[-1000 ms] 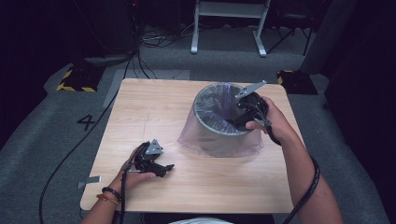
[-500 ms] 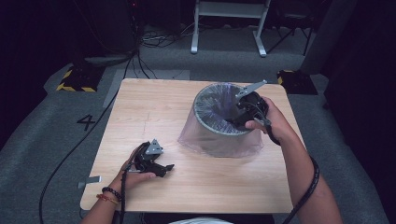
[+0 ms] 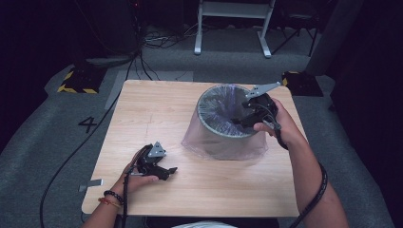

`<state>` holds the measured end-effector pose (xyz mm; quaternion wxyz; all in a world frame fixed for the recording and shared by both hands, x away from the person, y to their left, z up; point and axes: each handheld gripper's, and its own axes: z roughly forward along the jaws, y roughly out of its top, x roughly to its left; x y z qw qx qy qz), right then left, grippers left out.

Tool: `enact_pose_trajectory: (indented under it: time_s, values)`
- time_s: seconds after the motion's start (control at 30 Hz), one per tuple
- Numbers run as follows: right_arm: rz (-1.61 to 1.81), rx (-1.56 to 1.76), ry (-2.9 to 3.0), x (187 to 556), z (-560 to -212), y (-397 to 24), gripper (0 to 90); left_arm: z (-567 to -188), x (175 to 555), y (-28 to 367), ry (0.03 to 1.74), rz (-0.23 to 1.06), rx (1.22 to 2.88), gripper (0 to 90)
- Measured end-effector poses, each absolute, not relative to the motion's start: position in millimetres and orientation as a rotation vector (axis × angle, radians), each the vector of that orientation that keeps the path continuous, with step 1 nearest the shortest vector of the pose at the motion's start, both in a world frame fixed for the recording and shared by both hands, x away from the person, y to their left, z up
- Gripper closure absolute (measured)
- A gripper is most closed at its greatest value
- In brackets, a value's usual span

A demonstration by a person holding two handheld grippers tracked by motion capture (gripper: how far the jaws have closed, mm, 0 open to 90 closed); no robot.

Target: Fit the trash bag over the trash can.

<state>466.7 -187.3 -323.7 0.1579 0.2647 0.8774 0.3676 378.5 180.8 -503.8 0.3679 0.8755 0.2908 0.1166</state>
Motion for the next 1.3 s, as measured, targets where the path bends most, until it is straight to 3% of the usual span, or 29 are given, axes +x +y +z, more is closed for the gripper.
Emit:
enact_pose_trajectory:
  time_s: [1.3]
  values:
    - [1.147, 0.644, 2.485, 438, -312, -211, 20.1, -504, 379, 181, 0.747, 0.299, 2.249, 14.8]
